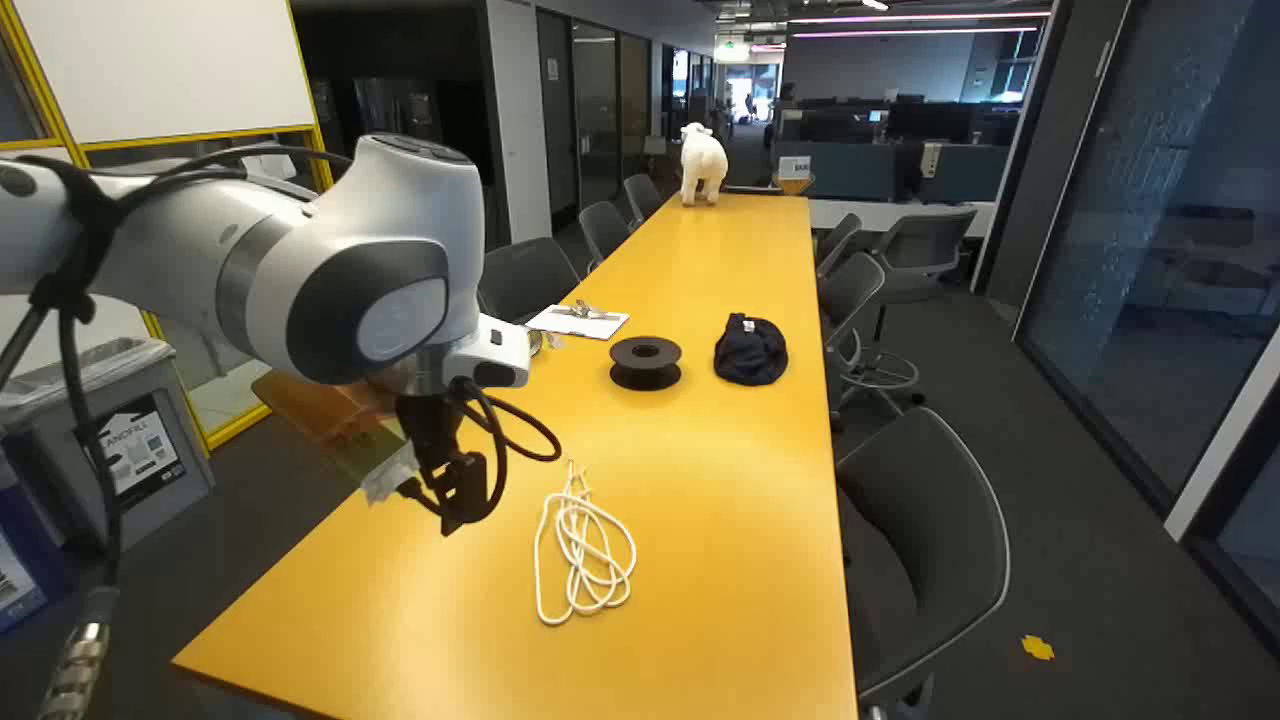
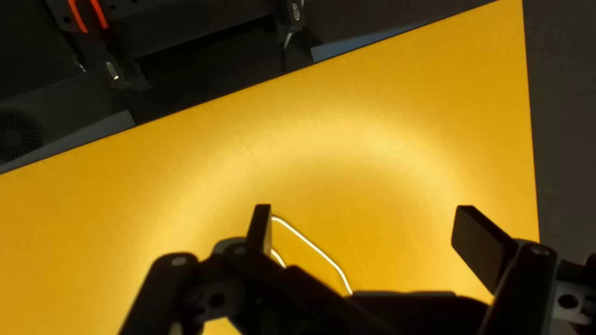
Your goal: Straighten out the string
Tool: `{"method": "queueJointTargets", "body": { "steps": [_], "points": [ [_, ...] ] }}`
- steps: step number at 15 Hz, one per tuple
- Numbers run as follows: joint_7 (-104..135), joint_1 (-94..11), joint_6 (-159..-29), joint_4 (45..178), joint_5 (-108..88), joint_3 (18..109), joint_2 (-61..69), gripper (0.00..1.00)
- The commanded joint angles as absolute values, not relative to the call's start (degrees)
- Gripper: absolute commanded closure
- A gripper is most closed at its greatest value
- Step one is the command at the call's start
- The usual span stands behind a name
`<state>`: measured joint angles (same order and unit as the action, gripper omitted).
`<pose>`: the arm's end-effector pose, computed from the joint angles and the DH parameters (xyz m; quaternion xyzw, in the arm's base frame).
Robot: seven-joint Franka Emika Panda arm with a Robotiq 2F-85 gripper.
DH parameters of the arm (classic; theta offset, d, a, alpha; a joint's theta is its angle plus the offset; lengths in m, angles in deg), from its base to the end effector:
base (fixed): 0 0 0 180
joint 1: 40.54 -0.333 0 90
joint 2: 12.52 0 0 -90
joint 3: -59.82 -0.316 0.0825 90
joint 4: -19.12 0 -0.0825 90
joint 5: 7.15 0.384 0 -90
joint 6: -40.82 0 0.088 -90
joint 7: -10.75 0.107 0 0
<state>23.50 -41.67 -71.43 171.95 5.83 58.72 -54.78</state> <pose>0.3280 0.0276 0.4616 -0.9859 0.1346 -0.0020 0.0999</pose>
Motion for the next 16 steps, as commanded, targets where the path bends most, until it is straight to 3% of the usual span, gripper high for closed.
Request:
{"method": "queueJointTargets", "body": {
  "steps": [1,9,16],
  "points": [
    [23.1,-41.0,-71.2,171.7,6.2,58.2,-54.8,0.00],
    [22.4,-40.6,-73.8,170.6,5.5,58.1,-50.2,0.00],
    [18.8,-41.9,-88.0,163.0,4.0,57.5,-25.6,0.00]
  ]
}}
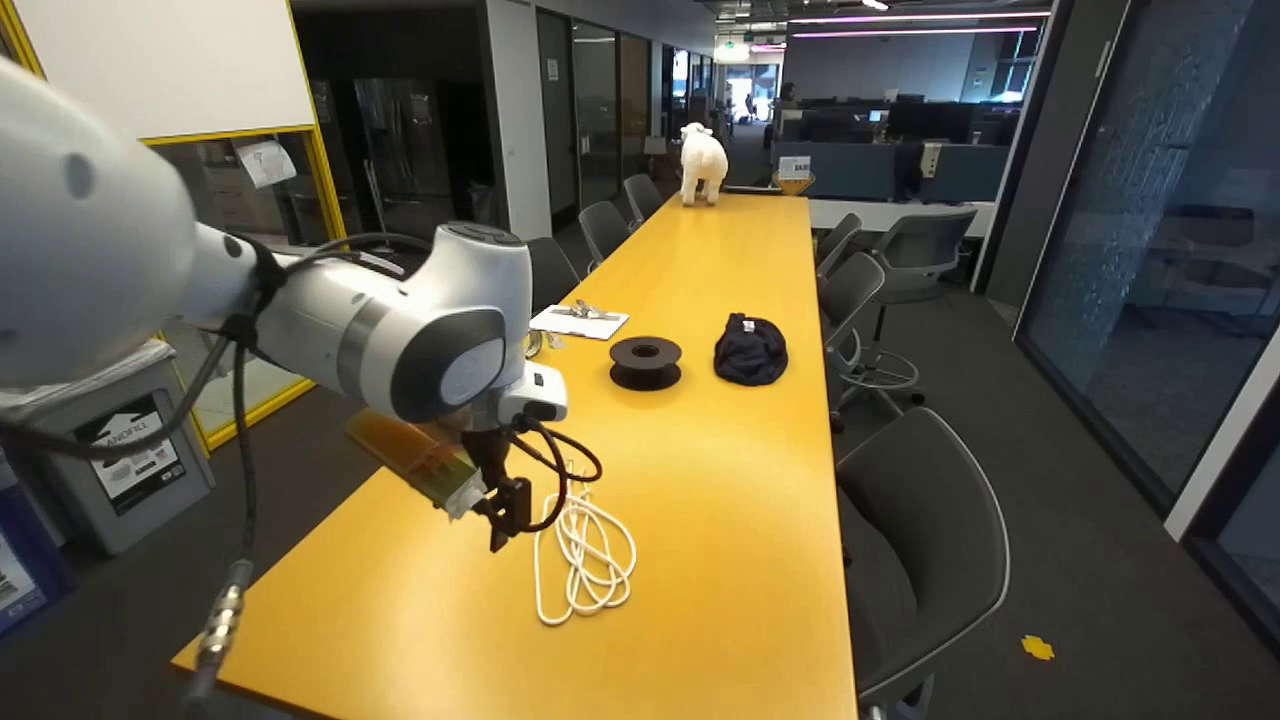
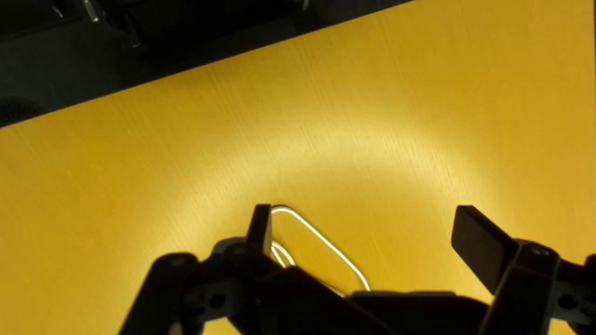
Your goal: Straighten out the string
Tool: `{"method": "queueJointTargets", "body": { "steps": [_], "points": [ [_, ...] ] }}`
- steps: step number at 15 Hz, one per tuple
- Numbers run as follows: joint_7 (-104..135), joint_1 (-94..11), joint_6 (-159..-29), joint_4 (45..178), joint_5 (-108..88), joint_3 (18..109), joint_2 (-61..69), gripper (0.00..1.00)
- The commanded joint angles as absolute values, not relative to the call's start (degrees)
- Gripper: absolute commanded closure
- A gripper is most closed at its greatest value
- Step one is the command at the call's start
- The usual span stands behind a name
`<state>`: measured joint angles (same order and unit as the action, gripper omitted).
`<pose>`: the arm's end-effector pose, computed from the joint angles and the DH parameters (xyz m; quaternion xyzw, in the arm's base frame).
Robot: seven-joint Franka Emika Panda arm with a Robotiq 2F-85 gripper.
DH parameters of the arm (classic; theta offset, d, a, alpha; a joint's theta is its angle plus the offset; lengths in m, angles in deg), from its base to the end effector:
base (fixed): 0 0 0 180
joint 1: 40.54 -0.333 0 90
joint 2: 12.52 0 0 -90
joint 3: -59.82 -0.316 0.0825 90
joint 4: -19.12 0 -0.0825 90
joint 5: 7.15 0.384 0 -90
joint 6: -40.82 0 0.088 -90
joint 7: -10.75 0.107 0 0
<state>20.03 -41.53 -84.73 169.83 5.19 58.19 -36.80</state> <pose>0.3893 0.0251 0.3855 -0.9892 0.1221 0.0156 0.0800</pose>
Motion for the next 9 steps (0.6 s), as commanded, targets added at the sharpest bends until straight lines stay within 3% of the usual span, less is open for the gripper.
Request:
{"method": "queueJointTargets", "body": {
  "steps": [1,9],
  "points": [
    [18.4,-42.1,-89.0,160.7,3.8,57.5,-21.9,0.00],
    [14.9,-43.5,-95.8,137.3,7.0,55.7,6.4,0.00]
  ]
}}
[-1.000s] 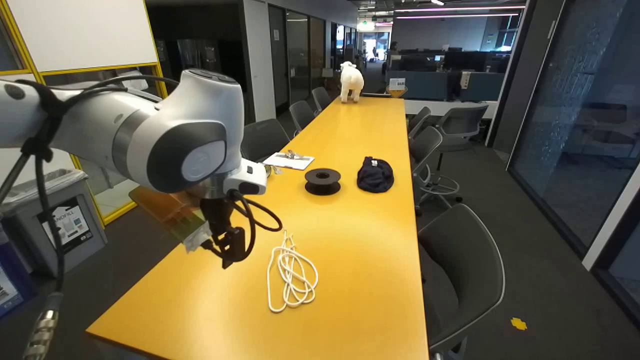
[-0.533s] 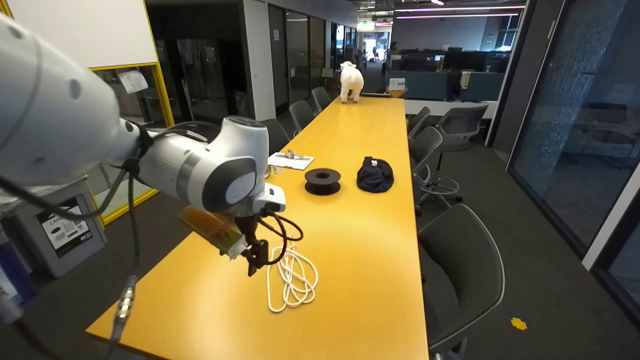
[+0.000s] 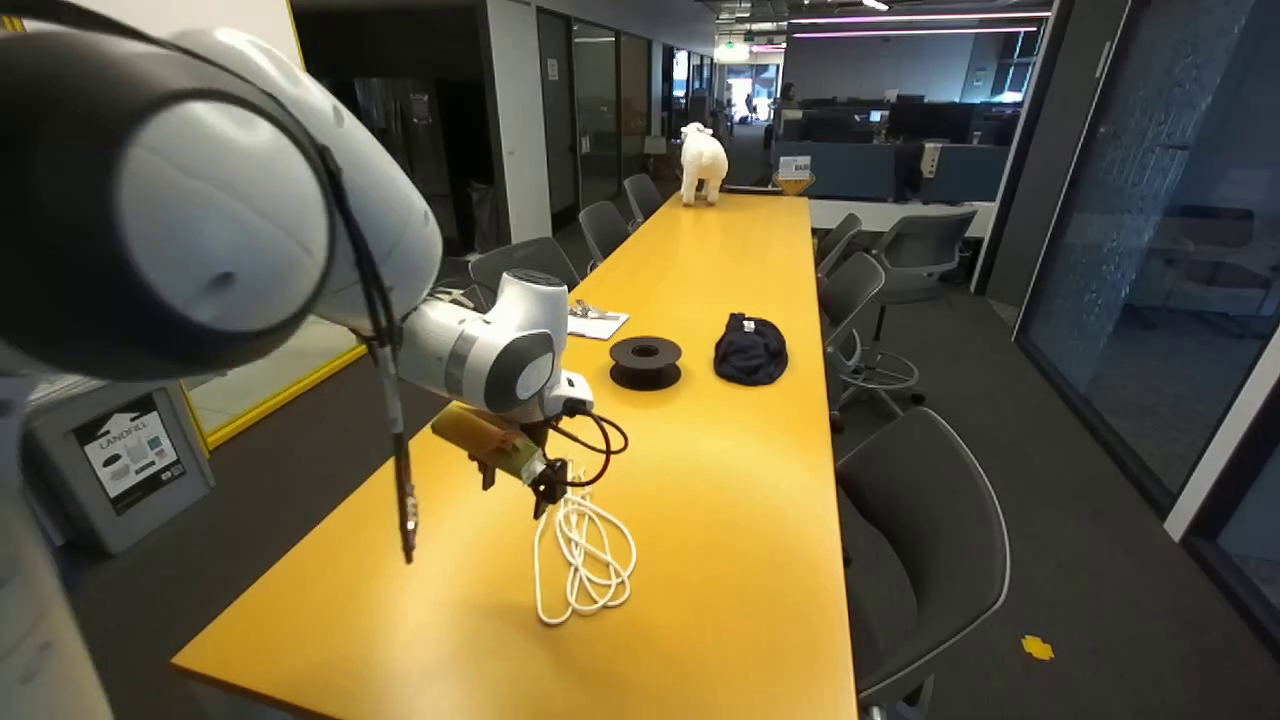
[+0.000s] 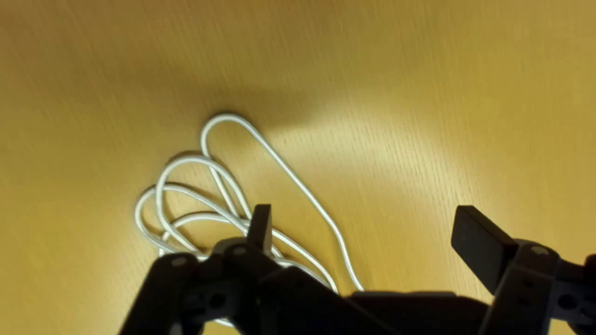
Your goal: Straighten out the string
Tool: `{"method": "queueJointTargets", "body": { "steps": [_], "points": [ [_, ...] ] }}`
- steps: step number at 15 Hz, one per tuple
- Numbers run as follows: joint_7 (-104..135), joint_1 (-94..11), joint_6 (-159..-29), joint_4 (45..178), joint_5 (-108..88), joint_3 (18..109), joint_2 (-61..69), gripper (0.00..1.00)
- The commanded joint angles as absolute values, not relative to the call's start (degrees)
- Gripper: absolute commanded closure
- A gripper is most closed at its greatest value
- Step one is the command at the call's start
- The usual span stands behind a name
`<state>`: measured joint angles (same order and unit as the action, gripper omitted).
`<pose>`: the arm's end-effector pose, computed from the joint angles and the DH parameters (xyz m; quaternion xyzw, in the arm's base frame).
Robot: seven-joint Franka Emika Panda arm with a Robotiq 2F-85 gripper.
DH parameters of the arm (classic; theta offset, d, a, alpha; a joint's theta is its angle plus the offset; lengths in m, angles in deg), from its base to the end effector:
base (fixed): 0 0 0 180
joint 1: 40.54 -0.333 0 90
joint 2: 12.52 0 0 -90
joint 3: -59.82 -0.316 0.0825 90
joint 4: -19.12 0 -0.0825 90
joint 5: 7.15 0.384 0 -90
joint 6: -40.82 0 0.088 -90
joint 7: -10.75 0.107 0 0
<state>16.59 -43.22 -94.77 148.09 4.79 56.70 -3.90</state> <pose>0.5303 0.0563 0.2955 -0.9941 0.0761 0.0251 0.0734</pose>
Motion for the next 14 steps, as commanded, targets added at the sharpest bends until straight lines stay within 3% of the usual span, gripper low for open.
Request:
{"method": "queueJointTargets", "body": {
  "steps": [1,7,14],
  "points": [
    [14.8,-43.6,-95.8,133.9,8.2,54.9,9.8,0.00],
    [17.0,-45.8,-95.1,115.3,7.2,52.8,27.0,0.00],
    [20.0,-48.6,-94.7,103.3,4.2,54.8,38.0,0.00]
  ]
}}
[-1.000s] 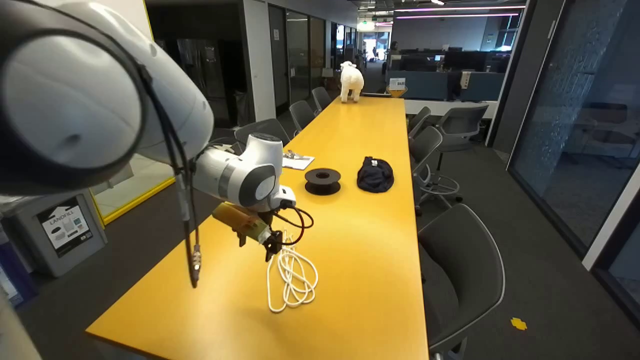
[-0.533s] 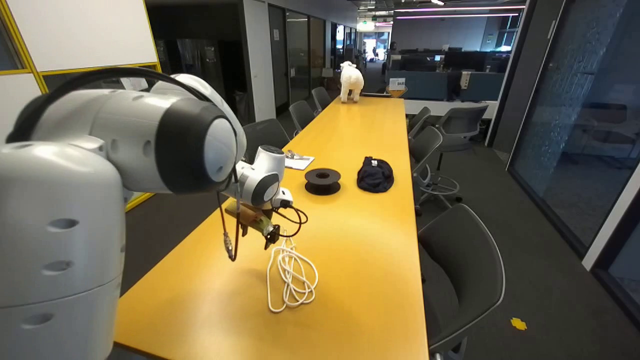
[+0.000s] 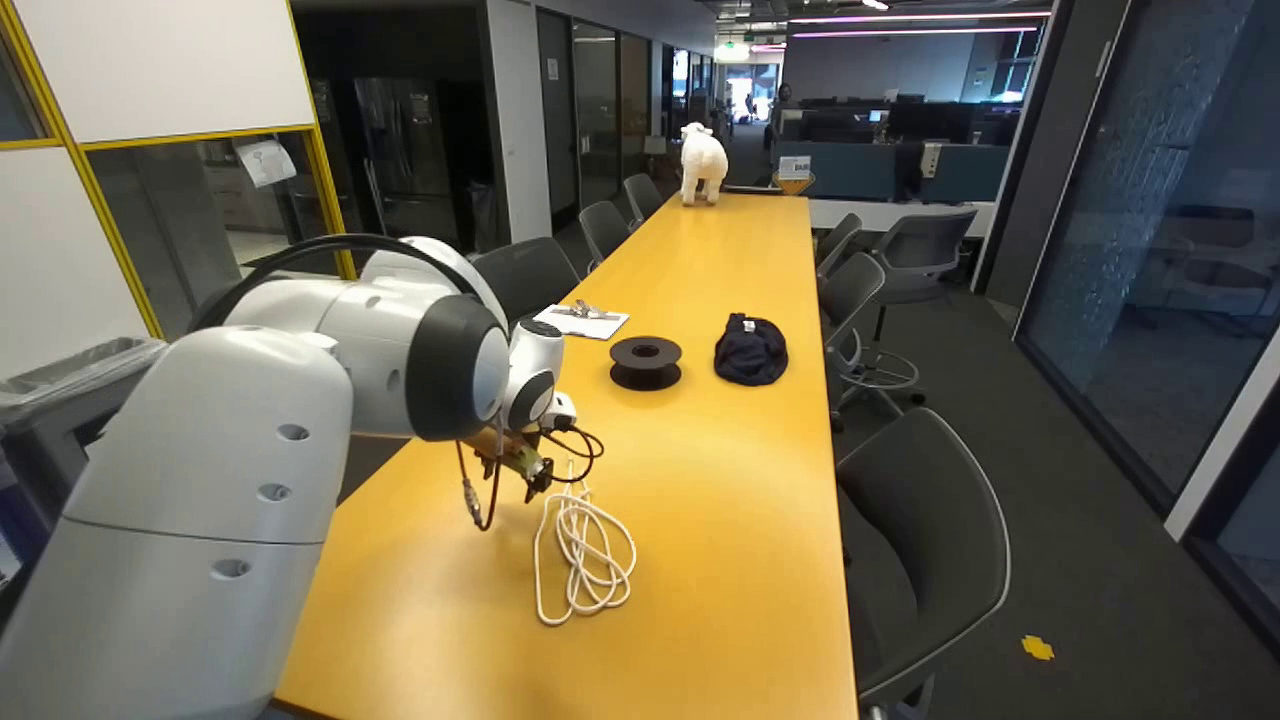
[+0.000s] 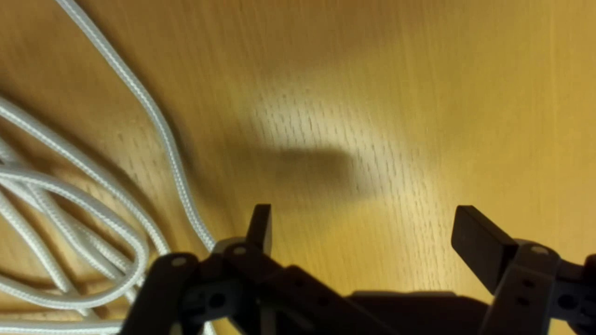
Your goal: Straighten out the string
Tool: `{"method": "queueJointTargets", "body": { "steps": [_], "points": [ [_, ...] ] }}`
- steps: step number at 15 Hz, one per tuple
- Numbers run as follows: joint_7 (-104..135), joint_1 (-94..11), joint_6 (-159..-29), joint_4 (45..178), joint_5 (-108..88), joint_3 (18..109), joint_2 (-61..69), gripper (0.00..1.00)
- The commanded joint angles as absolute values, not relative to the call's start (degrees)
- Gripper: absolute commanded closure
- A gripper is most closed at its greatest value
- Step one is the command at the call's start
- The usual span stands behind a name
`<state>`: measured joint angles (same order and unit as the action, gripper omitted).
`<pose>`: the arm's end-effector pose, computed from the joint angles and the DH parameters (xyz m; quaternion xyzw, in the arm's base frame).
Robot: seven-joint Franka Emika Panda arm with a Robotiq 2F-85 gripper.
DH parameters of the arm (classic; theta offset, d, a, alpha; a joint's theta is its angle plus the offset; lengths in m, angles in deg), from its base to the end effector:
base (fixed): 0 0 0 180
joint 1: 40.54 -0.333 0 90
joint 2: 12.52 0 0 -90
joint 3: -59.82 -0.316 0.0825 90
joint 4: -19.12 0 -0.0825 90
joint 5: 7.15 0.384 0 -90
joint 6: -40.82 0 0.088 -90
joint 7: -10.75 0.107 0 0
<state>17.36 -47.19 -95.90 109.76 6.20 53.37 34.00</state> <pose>0.6794 0.1498 0.1606 -0.9917 0.0458 0.0241 0.1176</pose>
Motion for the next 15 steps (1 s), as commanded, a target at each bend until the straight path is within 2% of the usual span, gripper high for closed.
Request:
{"method": "queueJointTargets", "body": {
  "steps": [1,15],
  "points": [
    [20.5,-48.9,-94.7,102.3,3.6,55.2,38.7,0.00],
    [23.0,-49.7,-84.5,94.5,-2.6,58.2,42.4,0.00]
  ]
}}
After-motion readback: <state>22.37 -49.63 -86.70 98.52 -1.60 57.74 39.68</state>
